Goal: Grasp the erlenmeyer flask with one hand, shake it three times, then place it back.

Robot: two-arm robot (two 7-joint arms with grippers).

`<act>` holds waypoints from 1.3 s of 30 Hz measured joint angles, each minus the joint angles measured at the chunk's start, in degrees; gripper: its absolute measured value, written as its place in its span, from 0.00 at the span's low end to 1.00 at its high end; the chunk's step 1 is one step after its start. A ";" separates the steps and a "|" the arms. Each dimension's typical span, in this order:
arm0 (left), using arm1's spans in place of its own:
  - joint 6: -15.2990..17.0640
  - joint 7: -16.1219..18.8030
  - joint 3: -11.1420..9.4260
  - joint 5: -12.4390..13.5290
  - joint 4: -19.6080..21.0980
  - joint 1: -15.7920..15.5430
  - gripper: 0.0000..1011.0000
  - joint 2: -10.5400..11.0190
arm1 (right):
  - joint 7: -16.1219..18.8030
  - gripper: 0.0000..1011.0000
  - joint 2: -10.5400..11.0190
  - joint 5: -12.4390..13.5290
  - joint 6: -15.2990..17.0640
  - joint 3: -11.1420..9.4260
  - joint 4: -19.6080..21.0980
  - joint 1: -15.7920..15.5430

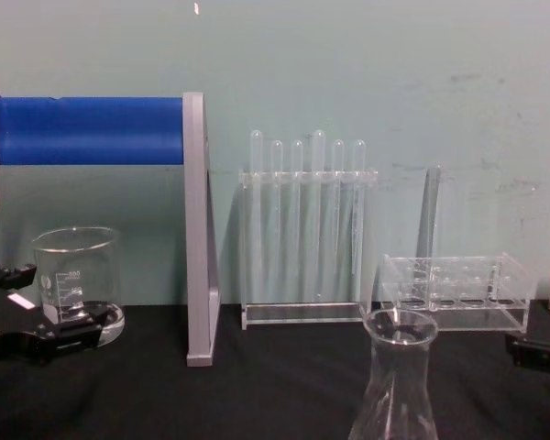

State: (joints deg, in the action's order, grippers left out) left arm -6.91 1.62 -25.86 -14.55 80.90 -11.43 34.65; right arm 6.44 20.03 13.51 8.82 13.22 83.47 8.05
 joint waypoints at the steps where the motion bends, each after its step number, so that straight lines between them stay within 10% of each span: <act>1: 0.00 0.00 0.00 0.00 0.00 0.00 0.99 0.00 | 0.00 0.99 0.00 0.00 0.00 0.00 0.00 0.00; 39: 0.00 0.00 0.00 0.00 0.00 0.00 0.99 0.00 | 0.00 0.99 0.00 0.00 0.00 0.00 0.00 0.00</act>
State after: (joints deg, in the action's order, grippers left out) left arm -6.91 1.62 -25.86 -14.55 80.90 -11.44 34.65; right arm 6.44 20.03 13.51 8.82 13.21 83.48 8.05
